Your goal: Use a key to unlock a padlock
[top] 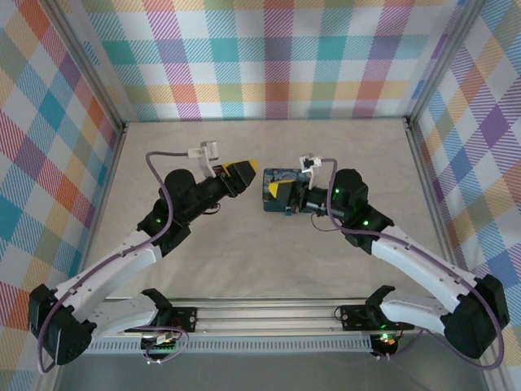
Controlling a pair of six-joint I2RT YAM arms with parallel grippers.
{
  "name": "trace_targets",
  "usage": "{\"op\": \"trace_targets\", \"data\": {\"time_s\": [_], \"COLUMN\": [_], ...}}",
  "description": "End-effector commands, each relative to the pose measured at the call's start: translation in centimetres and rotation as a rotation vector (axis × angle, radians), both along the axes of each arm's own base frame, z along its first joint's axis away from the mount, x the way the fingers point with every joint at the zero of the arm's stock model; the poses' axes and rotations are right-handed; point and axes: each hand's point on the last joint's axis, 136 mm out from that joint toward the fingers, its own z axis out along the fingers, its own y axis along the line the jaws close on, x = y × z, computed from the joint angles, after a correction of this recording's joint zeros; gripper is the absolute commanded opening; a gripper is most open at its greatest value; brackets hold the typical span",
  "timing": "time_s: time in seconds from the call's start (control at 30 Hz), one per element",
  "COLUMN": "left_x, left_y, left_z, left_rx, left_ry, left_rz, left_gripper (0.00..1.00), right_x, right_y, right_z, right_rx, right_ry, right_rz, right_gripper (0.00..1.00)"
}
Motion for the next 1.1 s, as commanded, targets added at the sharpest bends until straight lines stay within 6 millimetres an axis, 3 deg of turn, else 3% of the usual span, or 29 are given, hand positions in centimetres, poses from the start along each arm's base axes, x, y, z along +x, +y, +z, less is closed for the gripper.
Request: {"op": "trace_targets", "data": {"time_s": [0.0,0.13,0.33,0.57,0.7,0.8,1.07], "left_x": [0.4,1.1,2.7,4.7,5.6,6.4,7.8], "left_y": [1.6,0.9,-2.7,-9.5,-13.1,-15.5,-18.8], "left_z": [-2.4,-5.9,-10.5,-15.4,-17.6,-18.9,-22.8], "left_rx": [0.167,0.261,0.353,0.386,0.469,0.539,0.625], "left_ry": [0.064,0.144,0.255,0.384,0.418,0.424,0.489], "left_rz": [0.092,0.077,-0.037,-0.241,-0.289,-0.313,-0.37], "left_gripper": [0.73,0.83,0.85,0.83,0.83,0.83,0.81], "right_x": [0.2,0.2,0.5,1.2,1.2,1.1,0.9], "right_y": [-2.6,-5.4,-9.8,-14.8,-17.3,-18.3,-19.1], "right_z": [-2.9,-4.7,-7.7,-10.6,-12.1,-12.9,-13.9], "right_rx": [-0.21,-0.369,-0.563,-0.448,-0.475,-0.504,-0.523], "right_ry": [0.0,0.014,0.093,0.32,0.38,0.406,0.415], "right_rz": [-0.095,-0.185,-0.324,-0.438,-0.507,-0.534,-0.554], "right_gripper": [0.0,0.0,0.0,0.0,0.0,0.0,0.0]}}
